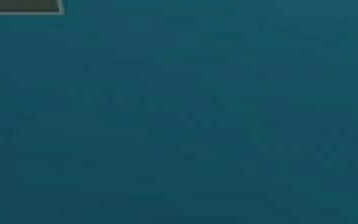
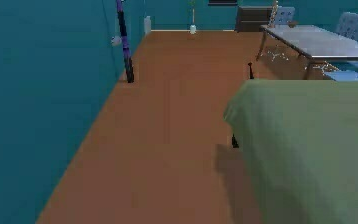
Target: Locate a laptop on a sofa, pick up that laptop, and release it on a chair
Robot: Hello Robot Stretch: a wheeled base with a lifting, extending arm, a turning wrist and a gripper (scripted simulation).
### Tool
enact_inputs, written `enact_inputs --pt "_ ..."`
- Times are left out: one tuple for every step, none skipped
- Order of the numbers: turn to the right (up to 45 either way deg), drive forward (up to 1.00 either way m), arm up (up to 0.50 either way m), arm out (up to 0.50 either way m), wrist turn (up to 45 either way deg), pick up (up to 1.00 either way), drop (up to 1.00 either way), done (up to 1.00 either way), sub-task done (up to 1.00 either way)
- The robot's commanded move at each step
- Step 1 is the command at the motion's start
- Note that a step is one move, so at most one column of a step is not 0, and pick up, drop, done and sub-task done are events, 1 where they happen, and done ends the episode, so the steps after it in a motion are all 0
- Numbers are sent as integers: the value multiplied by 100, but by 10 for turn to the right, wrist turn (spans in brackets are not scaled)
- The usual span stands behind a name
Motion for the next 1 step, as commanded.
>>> enact_inputs --pt "-450 0 0 0 0 0 0 0 0"
